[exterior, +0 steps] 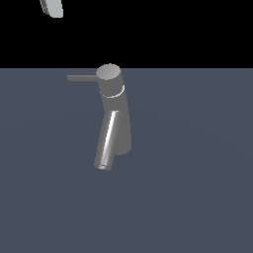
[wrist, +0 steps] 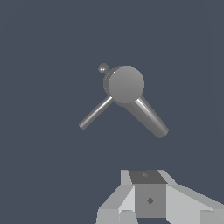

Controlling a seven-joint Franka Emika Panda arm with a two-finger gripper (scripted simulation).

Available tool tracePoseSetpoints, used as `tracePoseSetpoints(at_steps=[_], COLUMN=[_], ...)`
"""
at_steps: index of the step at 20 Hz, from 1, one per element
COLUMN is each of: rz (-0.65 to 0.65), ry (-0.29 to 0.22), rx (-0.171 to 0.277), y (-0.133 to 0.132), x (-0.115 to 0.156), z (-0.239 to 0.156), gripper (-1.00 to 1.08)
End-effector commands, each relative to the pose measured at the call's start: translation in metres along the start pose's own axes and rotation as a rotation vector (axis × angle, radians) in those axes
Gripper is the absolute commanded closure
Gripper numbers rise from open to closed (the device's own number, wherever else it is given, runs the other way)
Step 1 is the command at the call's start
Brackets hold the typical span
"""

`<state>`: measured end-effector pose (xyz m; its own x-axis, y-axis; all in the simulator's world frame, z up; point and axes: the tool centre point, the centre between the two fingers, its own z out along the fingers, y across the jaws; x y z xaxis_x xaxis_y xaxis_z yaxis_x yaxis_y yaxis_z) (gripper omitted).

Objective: Turn on the faucet by rotating a designated handle.

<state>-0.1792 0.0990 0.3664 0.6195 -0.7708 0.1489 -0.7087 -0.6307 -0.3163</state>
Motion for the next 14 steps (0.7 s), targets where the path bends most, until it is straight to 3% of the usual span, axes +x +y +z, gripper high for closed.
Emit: tracePoseSetpoints(at_steps=[1,14], rz=[0.066,0.375], ry=[0.018,0.104], rx=[0.017,0.097], y=[-0.008,-0.046], x=[0.001,0.015], z=[0.011,0.061], gripper=[1.08,1.08])
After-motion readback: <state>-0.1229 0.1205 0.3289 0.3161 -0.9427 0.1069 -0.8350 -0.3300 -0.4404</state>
